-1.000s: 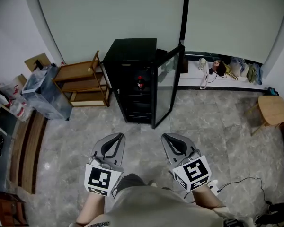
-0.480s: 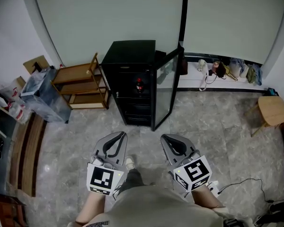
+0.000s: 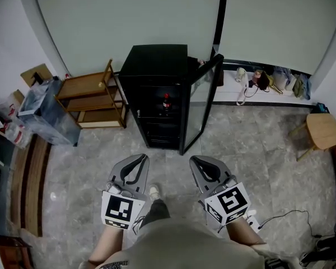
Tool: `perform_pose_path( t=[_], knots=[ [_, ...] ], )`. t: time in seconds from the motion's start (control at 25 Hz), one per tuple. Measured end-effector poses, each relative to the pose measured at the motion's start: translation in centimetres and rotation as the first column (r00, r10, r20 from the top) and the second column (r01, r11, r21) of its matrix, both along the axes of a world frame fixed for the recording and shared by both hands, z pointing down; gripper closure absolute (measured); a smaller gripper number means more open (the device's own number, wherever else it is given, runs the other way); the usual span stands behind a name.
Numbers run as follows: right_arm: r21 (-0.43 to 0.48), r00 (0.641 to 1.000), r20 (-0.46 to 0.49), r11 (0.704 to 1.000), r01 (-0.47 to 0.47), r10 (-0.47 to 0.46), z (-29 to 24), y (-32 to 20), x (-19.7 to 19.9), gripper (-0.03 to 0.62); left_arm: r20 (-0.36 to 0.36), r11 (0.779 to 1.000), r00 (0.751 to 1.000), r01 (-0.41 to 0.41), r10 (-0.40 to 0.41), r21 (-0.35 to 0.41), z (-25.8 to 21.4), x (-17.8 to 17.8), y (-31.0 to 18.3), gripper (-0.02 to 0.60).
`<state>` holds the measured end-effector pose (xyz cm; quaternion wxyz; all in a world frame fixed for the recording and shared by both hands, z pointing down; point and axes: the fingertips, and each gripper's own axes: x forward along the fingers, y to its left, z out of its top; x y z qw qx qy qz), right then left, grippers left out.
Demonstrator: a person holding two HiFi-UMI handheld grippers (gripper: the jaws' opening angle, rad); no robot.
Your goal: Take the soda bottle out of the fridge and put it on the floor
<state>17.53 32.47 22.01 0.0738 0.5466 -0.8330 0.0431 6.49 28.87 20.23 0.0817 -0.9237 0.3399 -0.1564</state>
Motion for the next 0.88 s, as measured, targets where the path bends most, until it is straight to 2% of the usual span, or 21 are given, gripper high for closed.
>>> perform_pose_path(
  t=[0.24, 0.72, 0.88],
  knots=[
    [-0.034, 0.999, -0.029, 0.999, -0.037, 0.036, 0.8, -5.9, -0.2, 0.597, -0.029, 0.999, 0.999, -0.044, 0.044, -0.013, 0.2, -0.1, -5.9, 0.57],
    [-0.073, 0.992, -0.057, 0.991, -0.115, 0.111, 1.1, -18.1, -3.8, 0.597, -0.042, 0.993, 0.995, -0.094, 0.092, -0.068, 1.2, -4.0, -18.7, 0.571],
    [-0.088, 0.989, -0.07, 0.987, -0.134, 0.128, 0.9, -21.4, -5.2, 0.597, -0.038, 0.991, 0.992, -0.121, 0.119, -0.062, 1.2, -5.0, -22.3, 0.569]
  ],
)
